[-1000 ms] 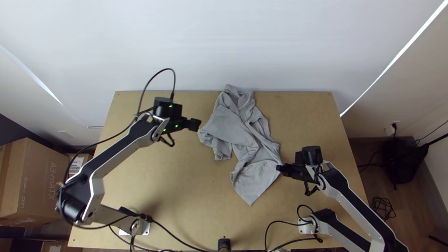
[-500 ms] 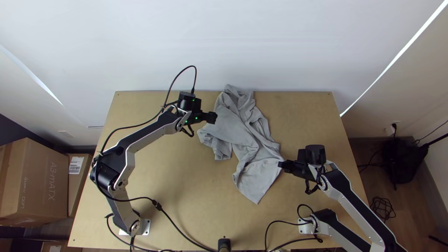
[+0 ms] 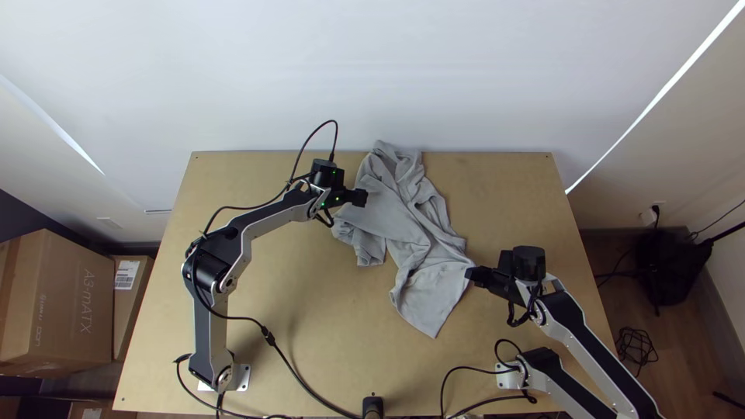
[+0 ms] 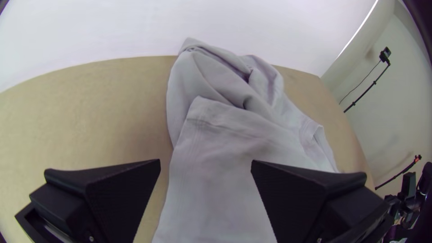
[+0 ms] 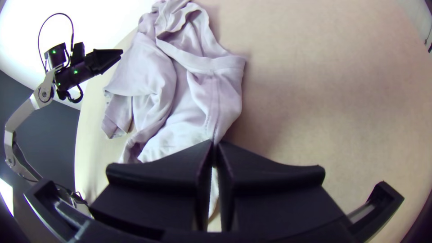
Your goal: Fold the t-shirt
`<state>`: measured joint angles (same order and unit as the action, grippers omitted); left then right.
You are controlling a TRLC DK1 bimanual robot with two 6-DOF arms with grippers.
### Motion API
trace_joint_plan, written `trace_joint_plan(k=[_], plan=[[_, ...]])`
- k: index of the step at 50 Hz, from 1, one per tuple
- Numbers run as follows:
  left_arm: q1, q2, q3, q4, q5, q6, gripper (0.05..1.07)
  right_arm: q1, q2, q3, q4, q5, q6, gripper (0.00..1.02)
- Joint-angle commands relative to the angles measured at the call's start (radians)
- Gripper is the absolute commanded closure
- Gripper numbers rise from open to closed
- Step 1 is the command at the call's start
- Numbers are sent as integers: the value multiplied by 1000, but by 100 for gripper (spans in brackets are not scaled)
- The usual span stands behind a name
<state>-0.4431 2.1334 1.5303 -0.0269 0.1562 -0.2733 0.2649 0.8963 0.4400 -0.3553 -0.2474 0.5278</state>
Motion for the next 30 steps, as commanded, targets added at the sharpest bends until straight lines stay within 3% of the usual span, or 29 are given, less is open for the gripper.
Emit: trace_joint_plan(k=[1,15,21,25,29,30], plan=[[9,40,50,39,-4,-7,11,-10,-14,-26,13,7,26,100],[14,140,146,7,-10,-10,12,-19,-28,-29,22,7,31,100],[12,151,145,-1,-10,-15,42,-26,-37,-29,22,7,32,100],[17,148,140,2,-10,-26,76,-29,-42,-29,22,7,37,100],[20,146,137,8,-10,-30,103,-35,-46,-27,22,7,38,100],[21,146,137,5,-9,-29,105,-35,-46,-27,22,7,38,100]])
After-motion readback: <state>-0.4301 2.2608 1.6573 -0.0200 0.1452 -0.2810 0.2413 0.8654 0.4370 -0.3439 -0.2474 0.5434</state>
